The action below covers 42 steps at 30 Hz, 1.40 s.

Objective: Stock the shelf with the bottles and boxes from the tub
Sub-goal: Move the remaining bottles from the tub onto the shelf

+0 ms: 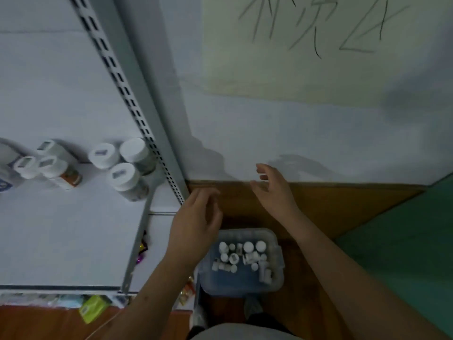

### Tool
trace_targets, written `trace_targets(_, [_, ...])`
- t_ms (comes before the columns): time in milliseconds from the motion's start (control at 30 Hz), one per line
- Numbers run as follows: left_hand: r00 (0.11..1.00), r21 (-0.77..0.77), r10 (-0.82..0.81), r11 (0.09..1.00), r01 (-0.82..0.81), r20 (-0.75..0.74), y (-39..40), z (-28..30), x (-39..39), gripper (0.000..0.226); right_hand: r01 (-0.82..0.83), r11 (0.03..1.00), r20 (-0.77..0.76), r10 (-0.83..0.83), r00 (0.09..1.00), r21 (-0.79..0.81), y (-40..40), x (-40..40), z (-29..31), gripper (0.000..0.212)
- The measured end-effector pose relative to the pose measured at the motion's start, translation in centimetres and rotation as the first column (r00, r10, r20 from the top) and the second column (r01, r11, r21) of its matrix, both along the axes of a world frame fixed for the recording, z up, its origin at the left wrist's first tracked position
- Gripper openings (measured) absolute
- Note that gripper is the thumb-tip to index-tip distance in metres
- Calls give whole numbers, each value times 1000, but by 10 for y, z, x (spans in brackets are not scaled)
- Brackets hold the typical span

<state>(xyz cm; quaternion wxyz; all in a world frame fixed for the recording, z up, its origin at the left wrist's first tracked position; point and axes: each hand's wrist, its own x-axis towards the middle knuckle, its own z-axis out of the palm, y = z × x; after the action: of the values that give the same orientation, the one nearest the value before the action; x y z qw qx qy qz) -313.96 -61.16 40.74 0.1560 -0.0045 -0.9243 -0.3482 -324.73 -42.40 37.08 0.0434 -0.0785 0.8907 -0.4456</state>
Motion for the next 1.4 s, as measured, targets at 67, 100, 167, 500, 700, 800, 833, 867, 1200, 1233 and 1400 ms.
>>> trace_targets(67, [992, -26, -49, 998, 52, 119, 16, -36, -4, 23, 18, 999, 60, -20, 998, 36, 23, -4, -21, 50])
trace_targets(100, [977, -32, -63, 997, 71, 202, 23, -63, -5, 25, 25, 998, 103, -32, 994, 60, 35, -5, -35, 50])
trace_targets(167, [910, -17, -72, 996, 87, 409, 35, -118, 0, 37, 28, 994, 199, -49, 979, 104, 56, -5, -67, 52])
trace_targets(500, [516, 25, 10, 998, -59, 857, 64, -308, 48, 71, -184, 941, 573, -12, 820, 283, 88, 38, -249, 40])
trace_targets(700, [482, 30, -21, 1000, -10, 876, 72, -373, 23, 49, -156, 921, 765, -193, 614, 358, 67, 66, -341, 47])
trace_targets(800, [489, 14, -39, 998, 55, 871, 70, -405, 4, 47, -58, 922, 778, -287, 560, 382, 55, 68, -379, 47])
trace_targets(833, [500, 7, -41, 997, 71, 865, 70, -415, -4, 46, -27, 920, 780, -317, 540, 392, 53, 69, -391, 46])
trace_targets(867, [515, 5, -46, 997, 82, 856, 69, -425, -11, 45, -2, 911, 782, -352, 515, 412, 52, 69, -403, 45])
trace_targets(1200, [632, -207, -100, 896, 393, 768, 101, -515, -60, 48, 78, 917, 800, -382, 463, 392, 44, 71, -496, 50])
trace_targets(1233, [614, -278, -68, 850, 449, 786, 103, -520, -63, 53, 101, 918, 798, -384, 465, 383, 42, 69, -501, 50])
trace_targets(1400, [600, -372, 5, 789, 489, 800, 97, -541, -59, 75, 232, 902, 786, -432, 442, 365, 35, 67, -518, 67])
